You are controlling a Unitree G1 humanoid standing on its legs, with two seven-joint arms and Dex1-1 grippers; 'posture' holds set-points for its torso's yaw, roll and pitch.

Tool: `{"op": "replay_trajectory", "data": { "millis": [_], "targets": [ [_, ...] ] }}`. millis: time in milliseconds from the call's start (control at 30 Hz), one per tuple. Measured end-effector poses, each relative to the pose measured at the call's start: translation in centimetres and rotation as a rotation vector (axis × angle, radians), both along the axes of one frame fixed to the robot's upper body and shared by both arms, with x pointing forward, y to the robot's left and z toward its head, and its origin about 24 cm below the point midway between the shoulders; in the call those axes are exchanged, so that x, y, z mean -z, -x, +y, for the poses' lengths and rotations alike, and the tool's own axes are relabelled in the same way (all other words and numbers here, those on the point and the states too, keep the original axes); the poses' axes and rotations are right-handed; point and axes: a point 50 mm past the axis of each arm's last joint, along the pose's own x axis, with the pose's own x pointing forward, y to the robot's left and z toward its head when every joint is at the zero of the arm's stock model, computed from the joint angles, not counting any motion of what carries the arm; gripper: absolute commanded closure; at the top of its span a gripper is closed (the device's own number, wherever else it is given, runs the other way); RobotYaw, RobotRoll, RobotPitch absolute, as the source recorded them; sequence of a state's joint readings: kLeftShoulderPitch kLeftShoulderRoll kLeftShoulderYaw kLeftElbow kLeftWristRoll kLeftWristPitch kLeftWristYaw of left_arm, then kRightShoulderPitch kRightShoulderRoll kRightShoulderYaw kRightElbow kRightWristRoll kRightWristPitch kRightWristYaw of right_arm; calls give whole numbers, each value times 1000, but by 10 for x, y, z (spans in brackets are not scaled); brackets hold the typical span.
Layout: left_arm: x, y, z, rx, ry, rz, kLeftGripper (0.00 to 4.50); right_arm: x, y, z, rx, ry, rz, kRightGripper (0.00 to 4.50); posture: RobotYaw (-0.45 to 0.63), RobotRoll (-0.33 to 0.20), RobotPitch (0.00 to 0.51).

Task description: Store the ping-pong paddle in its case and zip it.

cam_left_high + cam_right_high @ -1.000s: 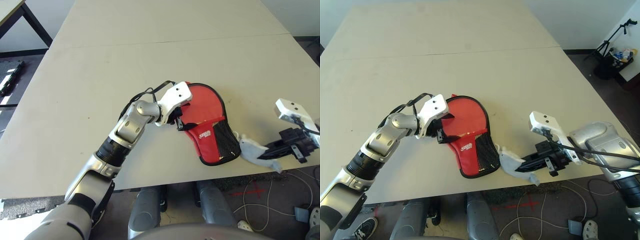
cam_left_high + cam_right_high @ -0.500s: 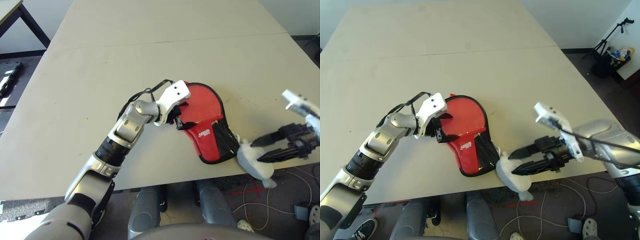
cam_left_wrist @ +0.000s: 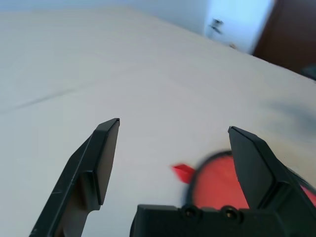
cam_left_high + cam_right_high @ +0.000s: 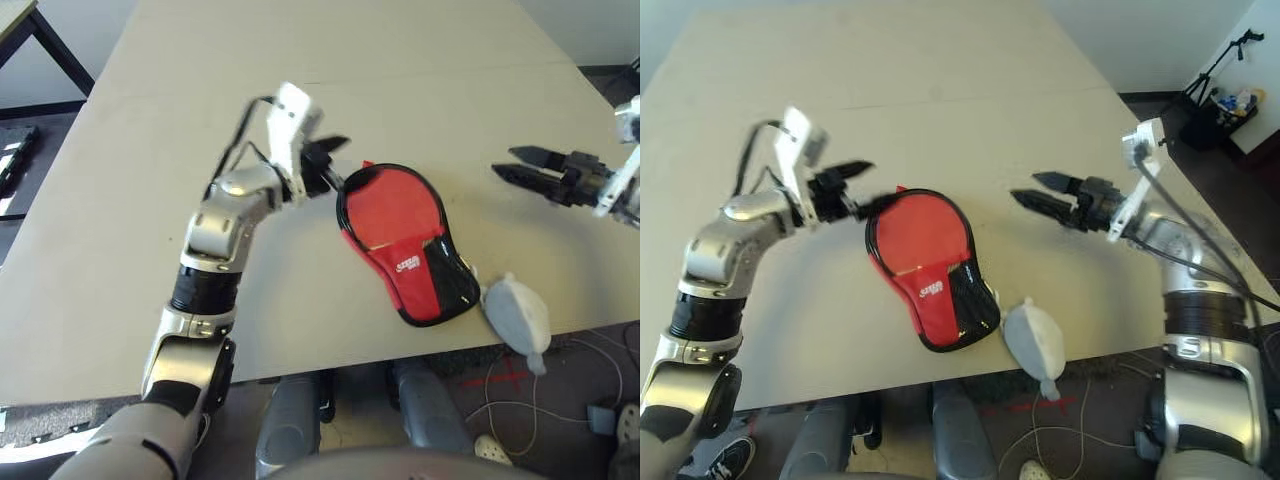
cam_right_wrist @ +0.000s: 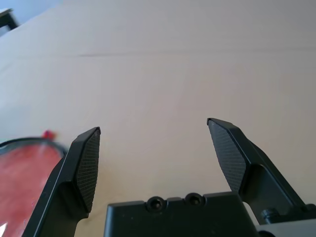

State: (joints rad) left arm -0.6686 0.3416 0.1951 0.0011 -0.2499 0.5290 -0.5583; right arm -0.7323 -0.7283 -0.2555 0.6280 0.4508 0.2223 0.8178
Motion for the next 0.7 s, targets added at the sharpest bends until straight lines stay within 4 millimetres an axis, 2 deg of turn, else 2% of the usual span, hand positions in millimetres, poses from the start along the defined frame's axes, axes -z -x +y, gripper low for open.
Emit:
{"op": "replay_trajectory", "data": {
  "millis": [133, 300, 500, 700],
  "targets": [
    [17, 1, 46, -220, 49, -8, 0, 6, -3, -19, 198, -9, -76, 50, -111, 0, 226],
    [44, 11, 87, -447, 103, -37, 0, 20, 0, -40, 382, -18, -114, 50, -104, 0, 224],
    [69, 21, 113, -626, 138, -57, 0, 32, 3, -46, 449, -8, -110, 50, -107, 0, 220],
    [77, 26, 127, -728, 169, -64, 0, 36, 4, -48, 465, -12, -105, 50, -114, 0, 217]
  ]
}}
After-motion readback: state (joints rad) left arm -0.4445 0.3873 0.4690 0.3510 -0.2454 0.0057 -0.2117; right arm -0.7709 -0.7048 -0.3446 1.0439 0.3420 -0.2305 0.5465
